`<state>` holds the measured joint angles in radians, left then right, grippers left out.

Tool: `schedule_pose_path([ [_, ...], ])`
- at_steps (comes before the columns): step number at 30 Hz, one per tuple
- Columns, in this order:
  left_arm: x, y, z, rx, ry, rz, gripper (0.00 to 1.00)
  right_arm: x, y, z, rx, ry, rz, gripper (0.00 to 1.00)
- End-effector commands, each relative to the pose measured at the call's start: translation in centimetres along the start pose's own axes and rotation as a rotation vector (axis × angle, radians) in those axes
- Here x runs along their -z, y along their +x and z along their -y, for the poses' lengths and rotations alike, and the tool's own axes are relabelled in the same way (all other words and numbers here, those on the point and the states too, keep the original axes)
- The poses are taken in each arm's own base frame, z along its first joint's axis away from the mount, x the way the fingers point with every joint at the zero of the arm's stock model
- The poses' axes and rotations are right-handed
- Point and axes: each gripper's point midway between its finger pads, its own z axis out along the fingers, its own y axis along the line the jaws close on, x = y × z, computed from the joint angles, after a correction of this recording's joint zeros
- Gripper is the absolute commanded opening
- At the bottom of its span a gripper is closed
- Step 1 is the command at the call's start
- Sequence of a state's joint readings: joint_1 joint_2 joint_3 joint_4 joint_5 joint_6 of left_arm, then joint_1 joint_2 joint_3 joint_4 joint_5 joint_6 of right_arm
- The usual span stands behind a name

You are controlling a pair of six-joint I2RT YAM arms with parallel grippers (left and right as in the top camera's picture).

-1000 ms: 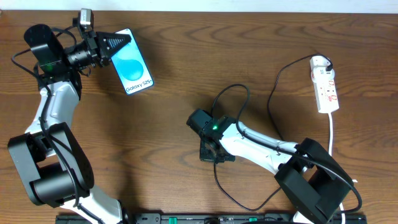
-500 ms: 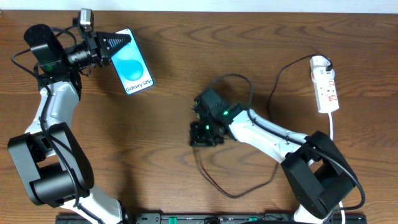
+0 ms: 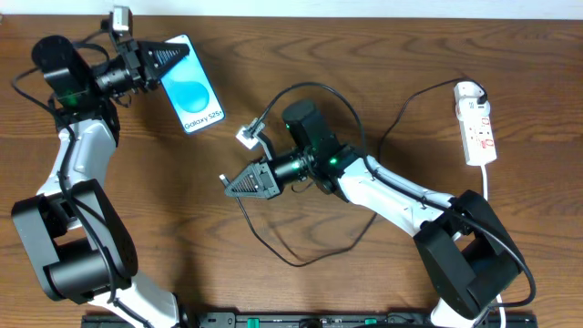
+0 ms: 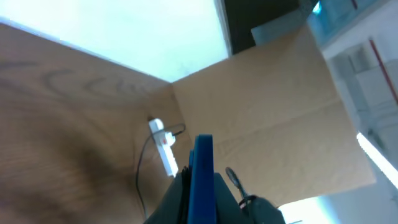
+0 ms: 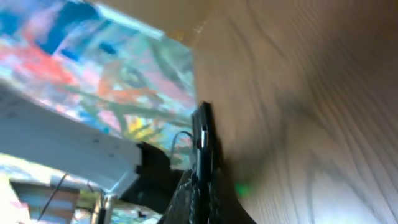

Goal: Plug charger to phone and switch on socket

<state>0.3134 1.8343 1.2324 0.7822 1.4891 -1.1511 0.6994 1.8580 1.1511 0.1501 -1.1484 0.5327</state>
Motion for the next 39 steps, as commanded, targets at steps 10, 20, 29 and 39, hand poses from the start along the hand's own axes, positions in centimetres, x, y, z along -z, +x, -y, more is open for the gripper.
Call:
schedule_pose_path([
  [10, 0.4, -1.8, 6.0, -0.064, 0.07, 0.073, 0.08, 1.9, -4.2, -1.9, 0.016, -0.072, 0.112, 0.01],
  [20, 0.5, -2.3, 6.1, -0.003, 0.078, 0.105, 0.07, 3.6, -7.1, -2.9, 0.046, -0.086, 0.222, 0.01],
  [29, 0.0, -1.8, 6.2, 0.004, 0.08, 0.075, 0.08, 3.9, -7.8, -3.8, 0.045, -0.111, 0.248, 0.01],
  [39, -0.5, -0.8, 6.2, 0.022, 0.079, 0.021, 0.08, 4.2, -8.4, -4.3, 0.069, -0.116, 0.277, 0.01],
])
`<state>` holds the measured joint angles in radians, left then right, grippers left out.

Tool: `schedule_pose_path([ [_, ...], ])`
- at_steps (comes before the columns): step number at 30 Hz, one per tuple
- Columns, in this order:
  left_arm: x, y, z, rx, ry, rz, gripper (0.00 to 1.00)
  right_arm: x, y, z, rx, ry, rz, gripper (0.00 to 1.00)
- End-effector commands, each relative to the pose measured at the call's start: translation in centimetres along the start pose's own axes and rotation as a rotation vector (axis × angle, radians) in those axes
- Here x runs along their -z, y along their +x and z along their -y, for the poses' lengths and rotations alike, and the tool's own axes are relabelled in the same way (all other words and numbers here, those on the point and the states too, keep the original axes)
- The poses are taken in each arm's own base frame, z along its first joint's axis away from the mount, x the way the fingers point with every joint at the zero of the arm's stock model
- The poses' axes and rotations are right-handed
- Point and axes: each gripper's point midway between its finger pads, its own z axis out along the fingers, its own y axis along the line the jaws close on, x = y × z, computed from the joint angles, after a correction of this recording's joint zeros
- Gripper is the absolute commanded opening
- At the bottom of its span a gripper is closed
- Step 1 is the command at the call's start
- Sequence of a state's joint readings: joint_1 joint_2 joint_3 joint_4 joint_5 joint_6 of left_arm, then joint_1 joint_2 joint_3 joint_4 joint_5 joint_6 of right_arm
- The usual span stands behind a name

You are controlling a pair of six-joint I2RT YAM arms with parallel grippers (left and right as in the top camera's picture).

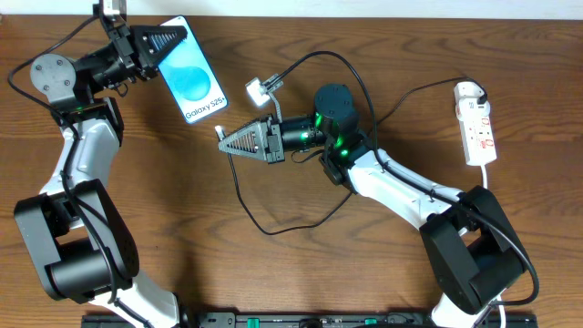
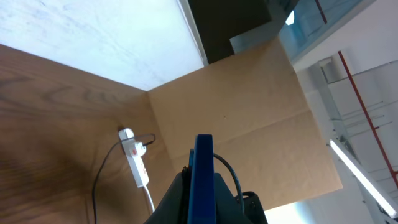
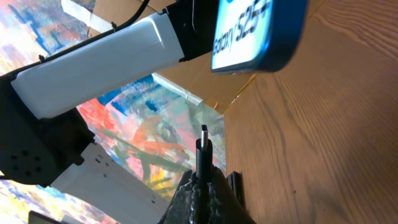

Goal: Plug charger to phone and switch on socket

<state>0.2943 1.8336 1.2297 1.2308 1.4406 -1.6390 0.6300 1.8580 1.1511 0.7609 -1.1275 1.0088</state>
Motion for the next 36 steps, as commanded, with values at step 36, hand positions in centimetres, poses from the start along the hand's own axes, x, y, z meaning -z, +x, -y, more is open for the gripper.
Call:
schedule_pose_path([
  [36, -2.0, 1.9, 1.9, -0.025, 0.024, -0.087, 0.07, 0.7, -1.5, 0.9, -0.006, 0.036, 0.057, 0.01],
])
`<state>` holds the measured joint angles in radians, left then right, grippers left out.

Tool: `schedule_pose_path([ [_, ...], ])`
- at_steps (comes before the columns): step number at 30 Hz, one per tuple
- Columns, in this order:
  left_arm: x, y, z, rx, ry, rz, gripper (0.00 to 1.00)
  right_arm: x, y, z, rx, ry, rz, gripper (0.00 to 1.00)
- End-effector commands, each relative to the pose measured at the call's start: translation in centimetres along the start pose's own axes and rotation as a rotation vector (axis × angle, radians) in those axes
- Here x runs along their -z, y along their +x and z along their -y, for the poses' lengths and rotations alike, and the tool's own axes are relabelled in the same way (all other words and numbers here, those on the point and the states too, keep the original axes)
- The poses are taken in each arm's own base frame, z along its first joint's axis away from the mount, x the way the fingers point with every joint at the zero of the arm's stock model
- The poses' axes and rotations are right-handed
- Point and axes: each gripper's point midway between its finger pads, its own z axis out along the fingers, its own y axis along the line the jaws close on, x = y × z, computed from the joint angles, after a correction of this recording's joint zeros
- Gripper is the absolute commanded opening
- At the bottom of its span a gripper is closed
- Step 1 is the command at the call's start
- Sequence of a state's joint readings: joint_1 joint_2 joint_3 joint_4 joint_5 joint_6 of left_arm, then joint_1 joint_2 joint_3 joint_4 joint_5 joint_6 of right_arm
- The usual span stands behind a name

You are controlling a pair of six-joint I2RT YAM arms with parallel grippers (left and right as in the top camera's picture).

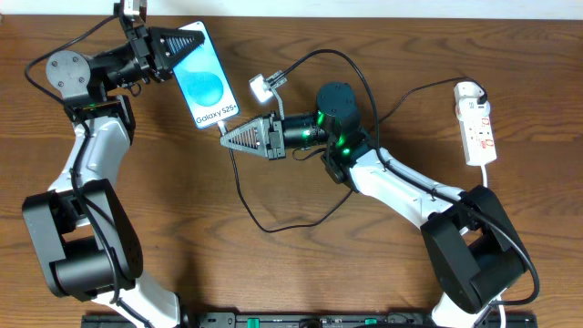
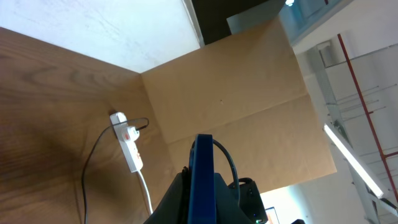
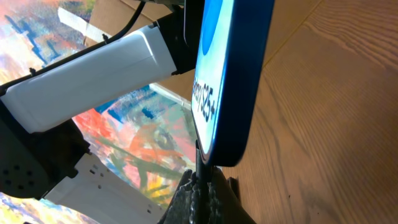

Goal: Plug charger to phone and switch on socket

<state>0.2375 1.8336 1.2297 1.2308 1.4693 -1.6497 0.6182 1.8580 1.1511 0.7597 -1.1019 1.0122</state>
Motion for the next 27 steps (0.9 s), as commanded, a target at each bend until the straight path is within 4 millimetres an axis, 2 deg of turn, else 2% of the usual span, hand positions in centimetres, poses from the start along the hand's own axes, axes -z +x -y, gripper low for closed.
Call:
schedule_pose_path([
  [1, 0.07, 0.07, 1.64, -0.041, 0.005, -0.008, 0.07, 0.26, -0.84, 0.48, -0.005, 0.019, 0.029, 0.01],
  [27, 0.09, 0.68, 1.5, -0.098, 0.0, -0.044, 0.07, 0.32, -1.55, 1.11, -0.077, 0.049, 0.075, 0.01],
])
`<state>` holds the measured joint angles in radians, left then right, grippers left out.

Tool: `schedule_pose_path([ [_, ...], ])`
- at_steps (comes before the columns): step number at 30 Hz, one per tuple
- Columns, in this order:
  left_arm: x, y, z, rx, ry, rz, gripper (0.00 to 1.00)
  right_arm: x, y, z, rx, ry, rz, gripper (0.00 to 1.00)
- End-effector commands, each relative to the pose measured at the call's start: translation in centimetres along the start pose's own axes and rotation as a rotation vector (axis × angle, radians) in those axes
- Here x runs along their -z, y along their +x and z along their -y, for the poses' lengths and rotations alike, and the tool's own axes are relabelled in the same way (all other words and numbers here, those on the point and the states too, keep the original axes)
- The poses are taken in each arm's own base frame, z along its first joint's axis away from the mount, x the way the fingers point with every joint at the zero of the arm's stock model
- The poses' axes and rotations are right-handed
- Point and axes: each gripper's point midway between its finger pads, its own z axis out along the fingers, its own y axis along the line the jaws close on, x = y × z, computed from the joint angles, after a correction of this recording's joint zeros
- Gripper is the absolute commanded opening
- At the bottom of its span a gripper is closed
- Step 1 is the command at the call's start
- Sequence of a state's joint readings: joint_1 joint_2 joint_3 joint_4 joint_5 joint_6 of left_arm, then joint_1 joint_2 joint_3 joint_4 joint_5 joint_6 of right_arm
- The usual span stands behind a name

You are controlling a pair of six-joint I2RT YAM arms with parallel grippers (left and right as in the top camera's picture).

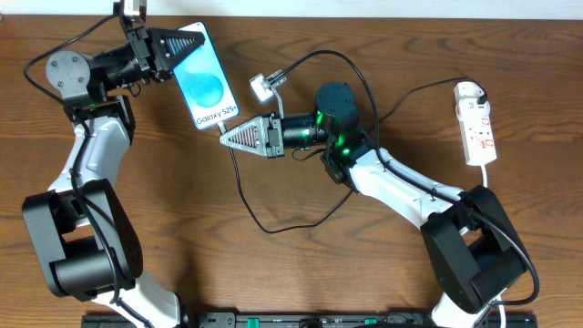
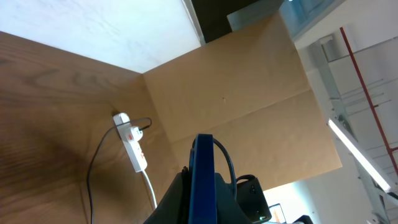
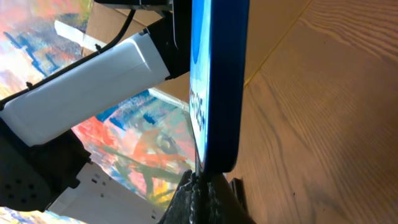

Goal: Plug charger to phone and switch on socket

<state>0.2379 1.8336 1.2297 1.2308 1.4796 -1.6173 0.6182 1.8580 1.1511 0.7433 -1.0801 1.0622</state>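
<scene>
A blue phone (image 1: 206, 89) with a lit screen is held up at the far left, my left gripper (image 1: 194, 39) shut on its top end. In the left wrist view only the phone's edge (image 2: 202, 155) shows between the fingers. My right gripper (image 1: 226, 138) is shut on the black charger plug, its tip right at the phone's bottom edge (image 3: 214, 163). I cannot tell whether the plug is seated. The black cable (image 1: 273, 223) loops over the table. The white socket strip (image 1: 476, 123) lies at the far right, away from both grippers.
The cable runs from the loop to a plug in the strip's far end (image 1: 470, 88). The strip's white lead (image 1: 487, 182) passes toward the front right. A brown cardboard wall (image 2: 236, 106) stands behind the table. The strip also shows in the left wrist view (image 2: 132, 149).
The phone's bottom edge now sits lower over the plug tip and hides it in the right wrist view. From above, both arms look almost unmoved.
First my left gripper held the phone at the far left while my right held the plug at mid-table. Then the right gripper was below the phone with the plug aimed at it. Then the plug was just under the phone's bottom edge, where it now meets it.
</scene>
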Motion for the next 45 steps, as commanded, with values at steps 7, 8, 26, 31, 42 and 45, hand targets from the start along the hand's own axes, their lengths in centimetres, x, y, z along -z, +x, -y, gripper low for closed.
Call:
schedule_pose_path([
  [7, -0.1, 0.6, 1.6, -0.065, 0.004, -0.04, 0.07, 0.3, -1.8, 0.8, -0.014, 0.039, 0.082, 0.01],
  [8, -0.2, 0.7, 1.6, -0.065, 0.004, -0.043, 0.08, 0.3, -1.8, 0.8, -0.014, 0.04, 0.084, 0.01],
  [26, -0.5, 1.6, 1.5, -0.065, 0.004, -0.092, 0.08, 0.4, -2.5, 1.1, -0.013, 0.059, 0.121, 0.01],
  [31, -0.5, 1.7, 1.5, -0.064, 0.003, -0.098, 0.07, 0.4, -2.6, 1.2, -0.013, 0.065, 0.131, 0.01],
  [42, -0.5, 1.7, 1.5, -0.064, 0.003, -0.098, 0.07, 0.5, -2.8, 1.2, -0.011, 0.068, 0.139, 0.01],
  [45, -0.5, 1.7, 1.5, -0.064, 0.003, -0.098, 0.07, 0.6, -2.9, 1.3, -0.011, 0.071, 0.145, 0.01],
])
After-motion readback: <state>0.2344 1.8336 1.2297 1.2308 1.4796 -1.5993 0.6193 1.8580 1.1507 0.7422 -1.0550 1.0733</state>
